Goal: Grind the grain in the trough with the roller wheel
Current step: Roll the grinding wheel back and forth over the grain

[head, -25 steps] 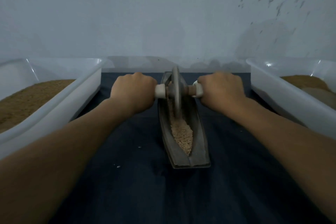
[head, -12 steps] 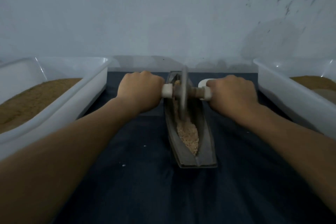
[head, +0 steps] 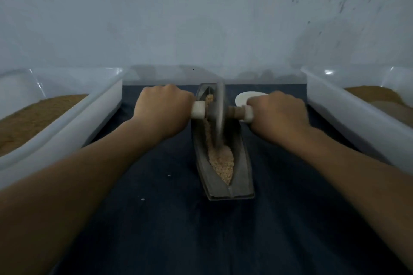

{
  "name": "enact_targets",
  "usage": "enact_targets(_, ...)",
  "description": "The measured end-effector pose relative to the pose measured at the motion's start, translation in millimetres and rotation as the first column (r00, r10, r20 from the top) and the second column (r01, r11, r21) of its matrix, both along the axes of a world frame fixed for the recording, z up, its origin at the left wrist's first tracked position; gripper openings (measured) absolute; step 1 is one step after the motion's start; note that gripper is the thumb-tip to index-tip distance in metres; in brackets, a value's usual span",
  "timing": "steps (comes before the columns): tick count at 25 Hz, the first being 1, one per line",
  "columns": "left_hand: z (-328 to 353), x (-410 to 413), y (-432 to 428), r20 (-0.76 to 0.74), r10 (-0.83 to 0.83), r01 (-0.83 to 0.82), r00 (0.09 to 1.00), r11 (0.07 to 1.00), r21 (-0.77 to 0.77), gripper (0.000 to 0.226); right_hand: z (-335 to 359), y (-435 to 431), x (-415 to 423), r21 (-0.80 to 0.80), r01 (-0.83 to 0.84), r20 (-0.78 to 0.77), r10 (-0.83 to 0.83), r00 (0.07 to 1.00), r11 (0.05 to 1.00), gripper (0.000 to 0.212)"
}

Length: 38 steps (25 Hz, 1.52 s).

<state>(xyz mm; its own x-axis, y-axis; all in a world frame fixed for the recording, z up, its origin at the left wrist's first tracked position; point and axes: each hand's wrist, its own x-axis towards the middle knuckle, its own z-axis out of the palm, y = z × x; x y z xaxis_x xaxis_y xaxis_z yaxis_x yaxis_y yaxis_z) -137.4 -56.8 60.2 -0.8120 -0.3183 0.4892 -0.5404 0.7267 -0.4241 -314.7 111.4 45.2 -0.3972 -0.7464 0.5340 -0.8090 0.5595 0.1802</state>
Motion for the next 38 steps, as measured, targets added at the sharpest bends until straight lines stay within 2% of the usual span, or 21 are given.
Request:
enact_targets(1, 7.9, -8.7, -1.1, 0.025, 0.06, -0.061, 0.998, 0.997, 0.042, 0.004, 6.1, -13.4, -4.2, 0.051, 0.015, 0.119, -0.021, 0.993, 0.999, 0.004)
enact_targets(3, 17.5, -16.9, -1.2, 0.083, 0.099, -0.108, 0.992, 0.988, 0.108, 0.013, 11.0, -25.1, -7.6, 0.1, 0.029, 0.242, -0.053, 0.969, 0.995, 0.007)
enact_targets(4, 17.2, -12.9, 0.8, 0.079, 0.081, -0.089, 0.994, 0.99, 0.107, 0.012, 10.0, -19.5, -7.3, 0.094, 0.02, 0.212, -0.04, 0.976, 0.995, 0.003)
enact_targets(6, 2.7, 10.7, 9.9, -0.001, 0.003, -0.003, 1.0, 0.999, 0.042, 0.009, -1.2, 7.0, -0.7, -0.023, -0.095, -0.002, 0.095, 0.995, 0.995, 0.017)
enact_targets(8, -8.6, 36.7, 19.1, -0.055, -0.113, 0.111, 0.992, 0.993, -0.04, 0.039, -8.1, 31.6, 5.7, -0.119, -0.179, -0.201, 0.153, 0.968, 0.977, 0.03)
enact_targets(9, -5.8, 38.1, 18.4, -0.089, -0.134, 0.129, 0.987, 0.99, -0.06, 0.045, -7.8, 34.5, 3.1, -0.112, -0.195, -0.227, 0.166, 0.96, 0.975, 0.032)
enact_targets(11, -8.6, 29.1, 11.2, -0.06, -0.082, 0.081, 0.995, 0.997, -0.016, 0.038, -8.4, 21.2, -0.7, -0.062, -0.155, -0.171, 0.143, 0.975, 0.986, 0.03)
enact_targets(14, -0.2, -6.1, -0.9, -0.018, 0.064, -0.063, 0.998, 0.995, 0.078, 0.003, 7.0, -18.0, -5.9, 0.033, -0.001, 0.048, -0.001, 0.999, 0.999, 0.013)
enact_targets(16, 7.5, -17.3, -4.7, 0.008, 0.078, -0.078, 0.997, 0.988, 0.136, 0.009, 15.1, -28.1, -8.2, 0.098, 0.019, 0.134, -0.032, 0.99, 0.995, 0.01)
enact_targets(18, 2.1, -2.0, -0.6, -0.017, 0.024, -0.022, 1.0, 0.994, 0.106, 0.004, 11.7, -10.1, -4.6, 0.075, -0.034, 0.054, 0.03, 0.998, 0.997, 0.011)
enact_targets(21, -15.2, 33.6, 13.6, -0.096, -0.147, 0.146, 0.985, 0.989, -0.013, 0.045, -4.2, 29.3, 4.8, -0.055, -0.176, -0.198, 0.162, 0.967, 0.983, 0.029)
enact_targets(23, -16.2, 32.6, 12.1, -0.12, -0.106, 0.112, 0.987, 0.993, 0.046, 0.048, 0.4, 23.2, 1.3, -0.029, -0.182, -0.199, 0.173, 0.965, 0.983, 0.027)
enact_targets(25, -16.4, 16.3, 3.7, -0.101, -0.012, 0.02, 0.995, 0.997, 0.078, 0.025, 9.3, -1.8, -1.2, 0.036, -0.093, -0.114, 0.096, 0.989, 0.995, 0.015)
enact_targets(27, -3.1, -7.0, -5.6, -0.061, 0.063, -0.057, 0.996, 0.993, 0.107, 0.003, 13.1, -23.7, -4.3, 0.077, 0.009, 0.072, -0.014, 0.997, 0.997, 0.008)
enact_targets(29, 7.3, -17.0, -7.8, 0.003, 0.059, -0.059, 0.998, 0.993, 0.106, 0.008, 10.8, -26.8, -5.1, 0.089, 0.033, 0.16, -0.047, 0.986, 0.995, 0.007)
enact_targets(31, 2.2, -4.7, -3.0, -0.023, 0.011, -0.01, 1.0, 0.998, 0.063, 0.012, 5.0, -7.8, -1.8, 0.041, -0.03, 0.068, 0.027, 0.997, 0.999, 0.006)
enact_targets(33, -12.3, 19.3, 8.0, -0.094, -0.105, 0.105, 0.99, 0.994, -0.001, 0.039, -1.9, 17.5, 0.9, -0.027, -0.14, -0.127, 0.135, 0.983, 0.99, 0.021)
enact_targets(35, -14.5, 32.5, 11.7, -0.156, -0.163, 0.159, 0.974, 0.987, -0.037, 0.052, -3.1, 29.7, 1.6, -0.075, -0.238, -0.202, 0.219, 0.955, 0.968, 0.02)
enact_targets(37, -17.6, 26.2, 7.0, -0.135, -0.11, 0.112, 0.985, 0.994, 0.01, 0.042, -0.8, 16.7, -2.2, -0.027, -0.195, -0.171, 0.188, 0.967, 0.98, 0.018)
enact_targets(38, -15.9, 17.9, 2.7, -0.105, -0.052, 0.056, 0.993, 0.998, 0.032, 0.028, 2.6, 3.2, -3.7, 0.024, -0.126, -0.134, 0.128, 0.983, 0.992, 0.019)
